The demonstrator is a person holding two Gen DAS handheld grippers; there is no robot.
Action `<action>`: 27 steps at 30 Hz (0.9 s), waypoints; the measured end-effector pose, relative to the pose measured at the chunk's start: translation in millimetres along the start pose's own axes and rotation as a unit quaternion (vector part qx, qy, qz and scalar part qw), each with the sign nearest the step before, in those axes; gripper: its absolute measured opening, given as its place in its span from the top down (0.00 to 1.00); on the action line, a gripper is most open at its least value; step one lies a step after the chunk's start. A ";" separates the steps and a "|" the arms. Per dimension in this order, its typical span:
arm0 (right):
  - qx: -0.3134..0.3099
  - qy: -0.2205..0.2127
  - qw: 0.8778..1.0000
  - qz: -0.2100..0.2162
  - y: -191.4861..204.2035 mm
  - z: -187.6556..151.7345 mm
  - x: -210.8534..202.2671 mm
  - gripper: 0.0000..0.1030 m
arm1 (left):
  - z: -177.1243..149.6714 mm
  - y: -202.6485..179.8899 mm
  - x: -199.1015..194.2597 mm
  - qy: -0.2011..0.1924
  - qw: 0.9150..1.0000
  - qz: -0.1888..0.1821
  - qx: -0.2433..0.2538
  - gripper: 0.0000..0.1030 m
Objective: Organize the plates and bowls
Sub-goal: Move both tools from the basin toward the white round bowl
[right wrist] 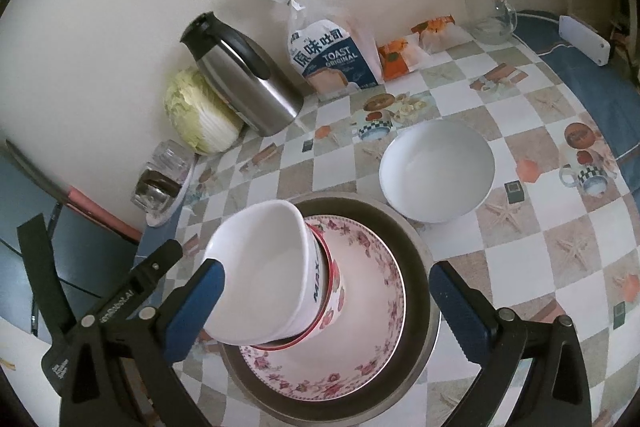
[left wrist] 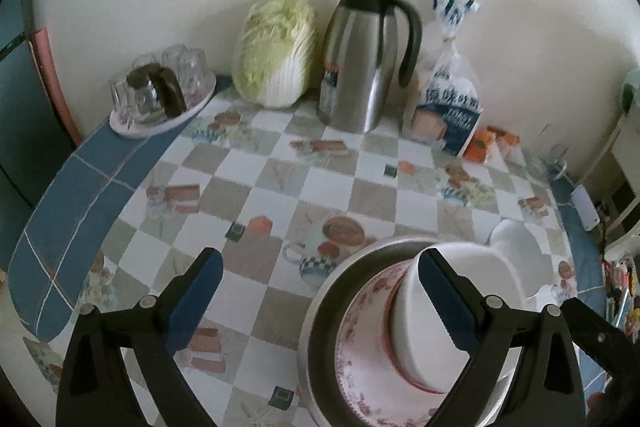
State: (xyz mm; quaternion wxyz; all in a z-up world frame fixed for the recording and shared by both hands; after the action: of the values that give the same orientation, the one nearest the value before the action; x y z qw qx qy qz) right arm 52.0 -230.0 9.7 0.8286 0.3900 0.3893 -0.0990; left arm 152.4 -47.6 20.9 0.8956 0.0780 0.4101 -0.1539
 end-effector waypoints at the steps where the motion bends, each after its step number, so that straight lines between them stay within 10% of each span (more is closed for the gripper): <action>1: 0.003 -0.002 1.000 0.005 -1.2 2.7 -1.7 0.00 | 3.1 -1.5 -3.7 -0.005 1.000 -0.003 -0.001 0.05; 13: 0.063 -0.043 0.996 -0.047 -86.4 52.9 -16.4 0.00 | 57.2 -70.0 -29.0 -0.022 0.994 -0.097 0.032 0.05; 19: 0.103 -0.027 0.993 -0.058 -120.3 60.7 6.9 0.00 | 70.3 -152.5 6.6 0.071 0.978 -0.128 0.151 0.05; 27: 0.129 -0.002 0.990 -0.055 -140.5 57.9 34.3 0.12 | 51.1 -200.7 69.4 0.163 0.960 -0.062 0.220 0.05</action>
State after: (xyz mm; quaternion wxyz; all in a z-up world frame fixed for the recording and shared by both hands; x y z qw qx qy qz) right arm 42.4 -362.2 -72.4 0.7654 0.4717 0.3925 -0.1941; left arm 163.3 -264.7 -1.1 0.7660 0.2716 0.5103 -0.2813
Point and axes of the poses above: each gripper's, at about its wrist camera, not at the fingertips, and x roughly the way its jaws point, y to its left, z to its top, the point moved 7 cm from there along x, roughly the way its jaws point, and after that the axes turned 11 degrees about x, right-handed, at the moved point
